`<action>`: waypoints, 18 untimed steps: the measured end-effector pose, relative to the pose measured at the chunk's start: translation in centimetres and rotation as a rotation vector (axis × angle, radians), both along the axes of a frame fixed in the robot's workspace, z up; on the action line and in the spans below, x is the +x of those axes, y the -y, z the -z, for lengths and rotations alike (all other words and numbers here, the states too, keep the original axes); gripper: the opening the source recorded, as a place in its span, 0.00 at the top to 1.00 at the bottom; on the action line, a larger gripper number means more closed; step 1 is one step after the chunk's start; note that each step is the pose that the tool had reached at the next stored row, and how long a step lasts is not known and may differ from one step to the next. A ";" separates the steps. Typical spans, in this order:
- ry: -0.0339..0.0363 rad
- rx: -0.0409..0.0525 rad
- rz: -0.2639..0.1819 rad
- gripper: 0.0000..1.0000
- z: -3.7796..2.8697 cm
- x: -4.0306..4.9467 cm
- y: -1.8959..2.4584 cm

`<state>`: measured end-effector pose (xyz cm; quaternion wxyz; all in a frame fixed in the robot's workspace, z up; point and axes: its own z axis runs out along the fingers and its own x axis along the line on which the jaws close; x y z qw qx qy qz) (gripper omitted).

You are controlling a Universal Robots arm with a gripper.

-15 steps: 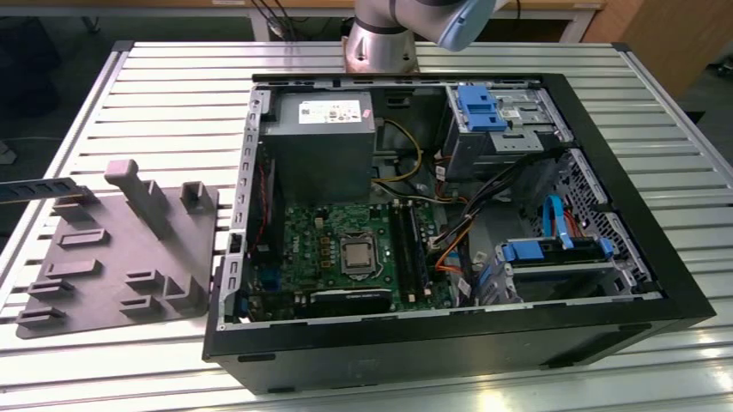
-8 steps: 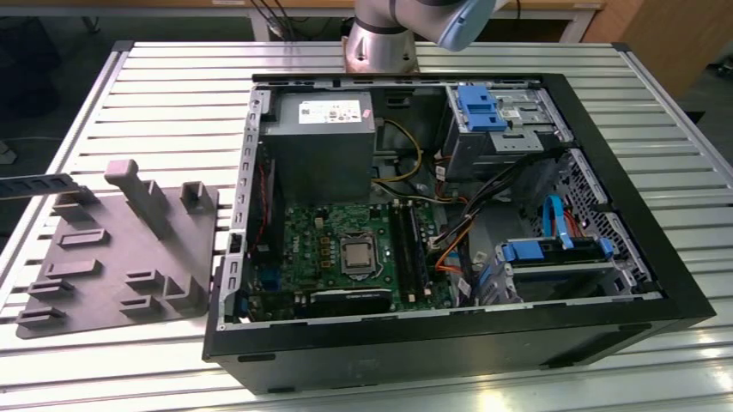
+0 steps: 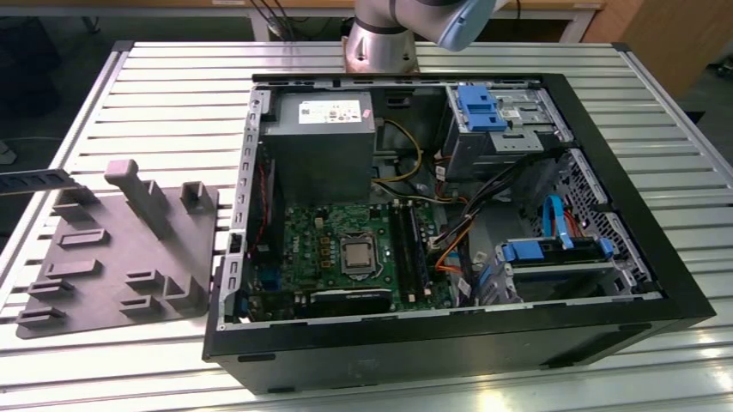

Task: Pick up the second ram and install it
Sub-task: 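Pick up the second ram and move it above second insertion slot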

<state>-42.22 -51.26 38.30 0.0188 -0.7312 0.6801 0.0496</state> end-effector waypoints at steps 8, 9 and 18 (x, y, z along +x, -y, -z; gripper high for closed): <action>0.0000 0.0020 0.000 0.89 -0.54 0.00 0.00; 0.0000 0.0022 0.000 0.89 -0.60 0.00 0.00; 0.0000 0.0042 0.000 0.89 -1.27 0.00 0.00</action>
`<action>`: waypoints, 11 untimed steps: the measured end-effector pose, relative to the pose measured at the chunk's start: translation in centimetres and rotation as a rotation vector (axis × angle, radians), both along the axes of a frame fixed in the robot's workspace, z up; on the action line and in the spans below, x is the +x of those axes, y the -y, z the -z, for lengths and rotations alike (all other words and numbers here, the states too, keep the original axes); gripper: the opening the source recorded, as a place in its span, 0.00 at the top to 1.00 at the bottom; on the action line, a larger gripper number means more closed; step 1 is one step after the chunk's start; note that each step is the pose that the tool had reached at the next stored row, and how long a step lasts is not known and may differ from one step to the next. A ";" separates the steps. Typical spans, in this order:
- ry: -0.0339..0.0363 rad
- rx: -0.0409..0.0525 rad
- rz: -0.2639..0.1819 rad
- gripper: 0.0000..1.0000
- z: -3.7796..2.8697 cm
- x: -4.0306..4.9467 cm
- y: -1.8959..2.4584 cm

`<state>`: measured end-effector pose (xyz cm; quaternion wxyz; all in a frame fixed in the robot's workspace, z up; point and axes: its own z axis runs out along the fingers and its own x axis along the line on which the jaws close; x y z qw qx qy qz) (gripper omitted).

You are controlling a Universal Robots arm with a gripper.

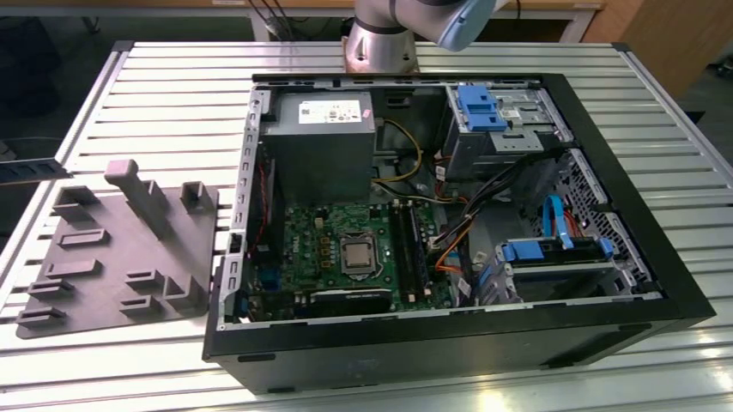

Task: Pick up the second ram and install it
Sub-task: 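Pick up the second ram and move it above second insertion slot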

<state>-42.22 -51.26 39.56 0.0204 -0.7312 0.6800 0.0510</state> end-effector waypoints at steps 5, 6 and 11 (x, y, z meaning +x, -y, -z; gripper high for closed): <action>0.0000 0.0010 0.000 0.89 -0.36 0.00 0.00; 0.0000 0.0012 0.000 0.89 -0.42 0.00 0.00; 0.0000 0.0016 0.000 0.89 -0.66 0.00 0.00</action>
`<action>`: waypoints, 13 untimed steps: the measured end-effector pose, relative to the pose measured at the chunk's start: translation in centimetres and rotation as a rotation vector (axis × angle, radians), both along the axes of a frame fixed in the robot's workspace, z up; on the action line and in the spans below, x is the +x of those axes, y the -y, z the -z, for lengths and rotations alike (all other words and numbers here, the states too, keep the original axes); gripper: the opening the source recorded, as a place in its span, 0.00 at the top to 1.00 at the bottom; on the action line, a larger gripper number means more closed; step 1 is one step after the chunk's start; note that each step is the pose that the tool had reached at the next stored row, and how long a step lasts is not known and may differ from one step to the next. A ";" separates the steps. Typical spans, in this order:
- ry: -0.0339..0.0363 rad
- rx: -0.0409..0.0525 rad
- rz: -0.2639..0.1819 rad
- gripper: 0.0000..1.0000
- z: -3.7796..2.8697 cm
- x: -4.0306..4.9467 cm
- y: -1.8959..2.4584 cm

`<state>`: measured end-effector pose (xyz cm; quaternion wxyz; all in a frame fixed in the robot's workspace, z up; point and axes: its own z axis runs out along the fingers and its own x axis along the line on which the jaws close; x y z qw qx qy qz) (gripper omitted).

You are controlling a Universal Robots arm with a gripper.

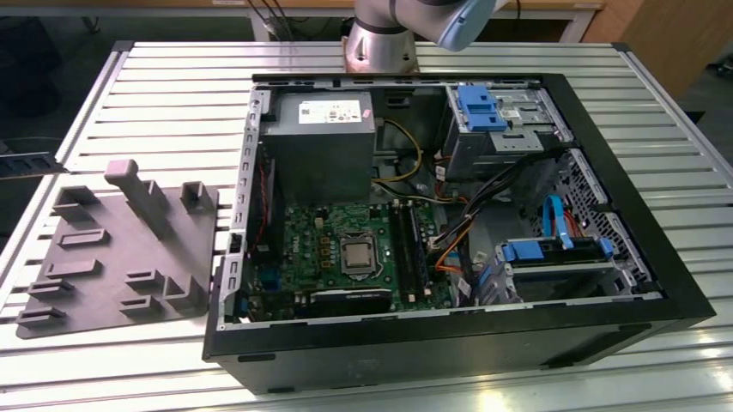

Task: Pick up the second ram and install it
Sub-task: 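Pick up the second ram and move it above second insertion slot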

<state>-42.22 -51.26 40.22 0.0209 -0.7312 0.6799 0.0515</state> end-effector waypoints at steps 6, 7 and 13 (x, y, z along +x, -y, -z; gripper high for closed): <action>-0.0001 0.0001 0.000 0.89 -0.05 0.00 0.00; -0.0001 0.0001 0.000 0.89 -0.06 0.00 0.00; 0.0000 0.0001 0.000 0.89 -0.06 0.23 0.00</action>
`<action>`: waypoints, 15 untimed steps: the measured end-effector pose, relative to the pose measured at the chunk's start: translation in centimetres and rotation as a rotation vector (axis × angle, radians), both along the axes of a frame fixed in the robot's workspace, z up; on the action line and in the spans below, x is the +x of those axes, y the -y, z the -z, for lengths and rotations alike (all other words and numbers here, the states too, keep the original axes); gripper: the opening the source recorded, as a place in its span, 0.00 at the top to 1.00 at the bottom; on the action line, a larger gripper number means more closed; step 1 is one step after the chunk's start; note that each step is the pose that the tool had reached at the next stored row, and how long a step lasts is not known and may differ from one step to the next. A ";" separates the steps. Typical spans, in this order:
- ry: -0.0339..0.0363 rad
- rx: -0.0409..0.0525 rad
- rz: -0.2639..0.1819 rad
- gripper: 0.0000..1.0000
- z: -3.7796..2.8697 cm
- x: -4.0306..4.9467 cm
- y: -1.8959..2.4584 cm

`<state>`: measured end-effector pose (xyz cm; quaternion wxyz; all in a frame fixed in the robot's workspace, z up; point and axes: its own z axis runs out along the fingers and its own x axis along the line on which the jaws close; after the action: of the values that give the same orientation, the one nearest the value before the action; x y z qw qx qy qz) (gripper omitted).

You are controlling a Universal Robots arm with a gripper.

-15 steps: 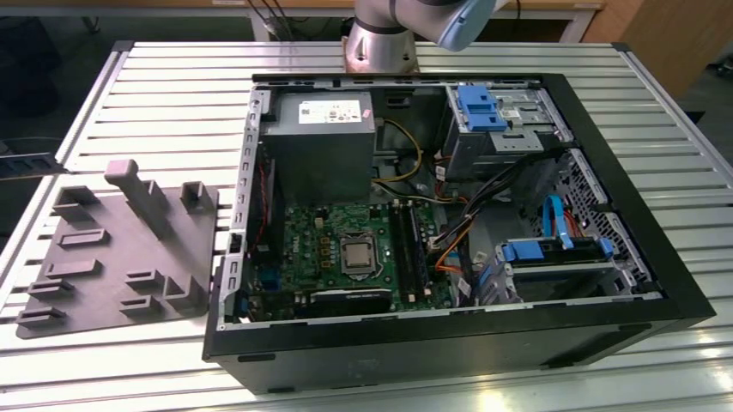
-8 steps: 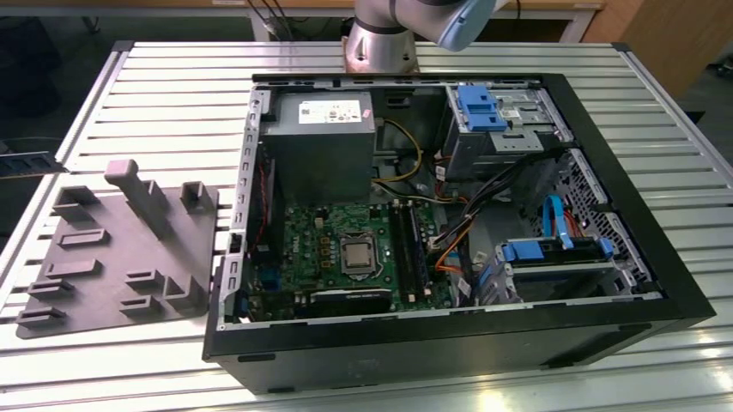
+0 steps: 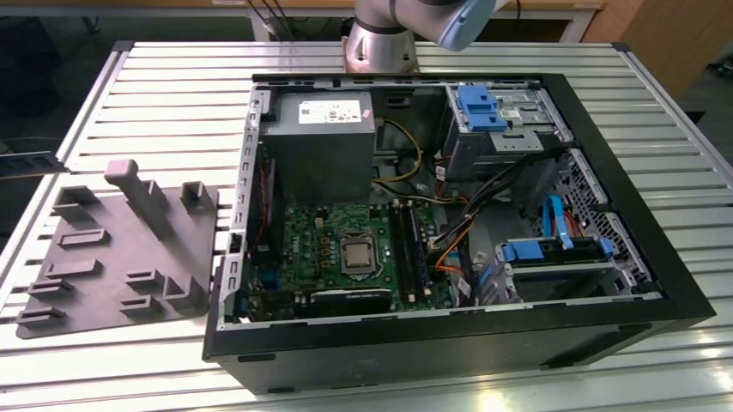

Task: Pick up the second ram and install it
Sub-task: 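Pick up the second ram and move it above second insertion slot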

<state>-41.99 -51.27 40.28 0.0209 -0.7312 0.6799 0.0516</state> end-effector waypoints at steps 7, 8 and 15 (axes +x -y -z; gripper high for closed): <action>0.0000 0.0000 0.000 0.89 0.00 0.79 0.00; 0.0000 0.0000 0.000 0.89 0.00 0.91 0.00; 0.0000 0.0000 0.000 0.89 0.00 1.62 0.00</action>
<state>-40.37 -51.26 40.28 0.0210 -0.7311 0.6799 0.0516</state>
